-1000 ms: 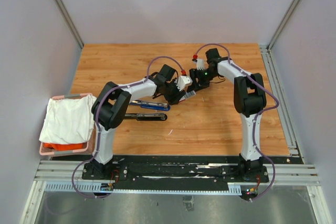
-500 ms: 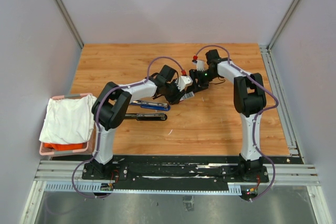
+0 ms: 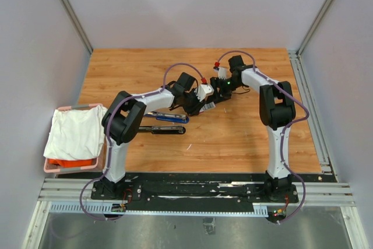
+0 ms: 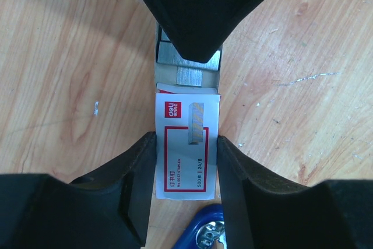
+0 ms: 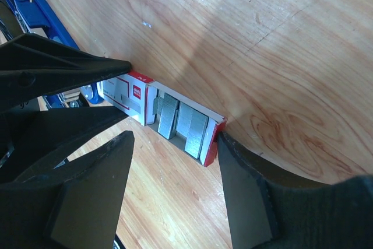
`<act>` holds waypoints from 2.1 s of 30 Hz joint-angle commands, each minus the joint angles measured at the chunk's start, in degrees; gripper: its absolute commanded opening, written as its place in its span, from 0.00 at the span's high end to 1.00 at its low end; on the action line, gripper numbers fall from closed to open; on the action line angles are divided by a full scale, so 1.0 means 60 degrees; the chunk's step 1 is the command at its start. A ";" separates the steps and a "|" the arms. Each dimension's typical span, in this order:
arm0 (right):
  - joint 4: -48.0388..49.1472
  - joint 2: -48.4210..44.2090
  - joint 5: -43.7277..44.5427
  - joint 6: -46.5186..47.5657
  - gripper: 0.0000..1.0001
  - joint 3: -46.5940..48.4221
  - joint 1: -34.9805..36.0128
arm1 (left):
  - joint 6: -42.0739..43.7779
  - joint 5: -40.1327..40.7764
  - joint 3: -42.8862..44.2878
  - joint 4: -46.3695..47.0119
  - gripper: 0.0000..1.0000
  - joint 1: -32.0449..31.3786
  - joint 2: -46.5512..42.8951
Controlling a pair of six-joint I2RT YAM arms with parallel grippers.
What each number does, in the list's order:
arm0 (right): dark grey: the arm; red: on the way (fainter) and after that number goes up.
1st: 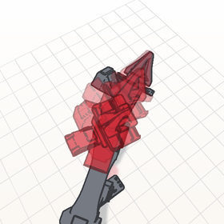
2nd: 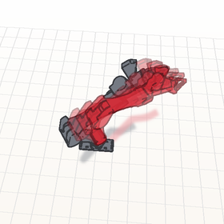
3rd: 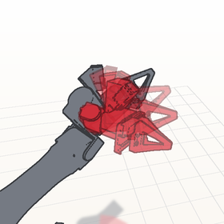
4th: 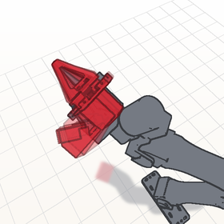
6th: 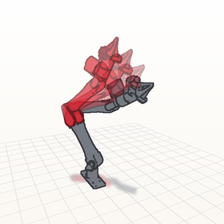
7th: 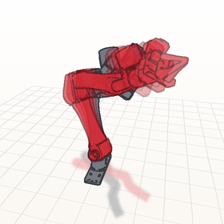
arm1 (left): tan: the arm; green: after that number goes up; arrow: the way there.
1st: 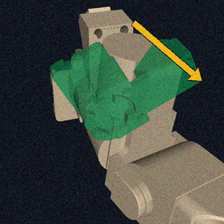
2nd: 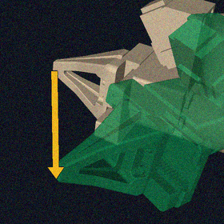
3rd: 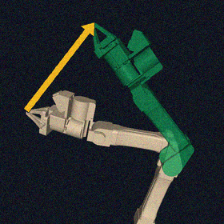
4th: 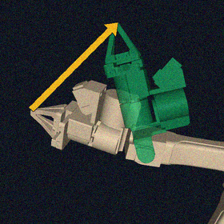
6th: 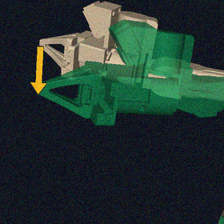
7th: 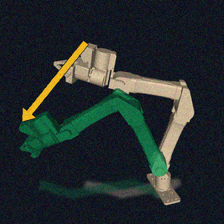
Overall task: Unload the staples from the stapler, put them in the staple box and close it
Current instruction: Close the staple box at the center of the board.
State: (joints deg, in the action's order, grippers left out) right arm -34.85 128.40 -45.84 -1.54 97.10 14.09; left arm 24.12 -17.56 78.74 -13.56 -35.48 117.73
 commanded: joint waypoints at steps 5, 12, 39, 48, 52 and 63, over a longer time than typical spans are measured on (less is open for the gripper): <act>-0.0189 0.0450 -0.0306 -0.0062 0.38 -0.0265 0.0001 | 0.0024 0.0268 -0.0341 -0.0111 0.56 -0.0161 0.0451; -0.0507 0.0583 -0.0002 0.0398 0.38 0.0086 0.0118 | 0.0129 0.0300 -0.0404 -0.0054 0.56 -0.0240 0.0446; 0.0021 0.0254 -0.1312 -0.0252 0.38 -0.0361 0.0383 | -0.0284 0.0085 -0.0171 0.0125 0.53 -0.0312 0.0458; 0.0296 -0.0021 -0.1231 -0.0392 0.37 -0.0775 0.0377 | -0.0677 0.0040 0.0188 0.0165 0.52 -0.0370 0.0753; 0.0666 0.0019 -0.1385 -0.0646 0.37 -0.1013 0.0394 | -0.0760 0.0059 0.0147 0.0283 0.51 -0.0412 0.0781; 0.0983 0.0063 -0.1679 -0.0940 0.37 -0.1200 0.0490 | -0.0824 0.0063 0.0231 0.0285 0.51 -0.0458 0.0863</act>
State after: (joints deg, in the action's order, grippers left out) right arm -28.08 128.46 -56.40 -6.48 91.68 15.94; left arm 20.21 -17.19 80.05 -10.20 -37.30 119.44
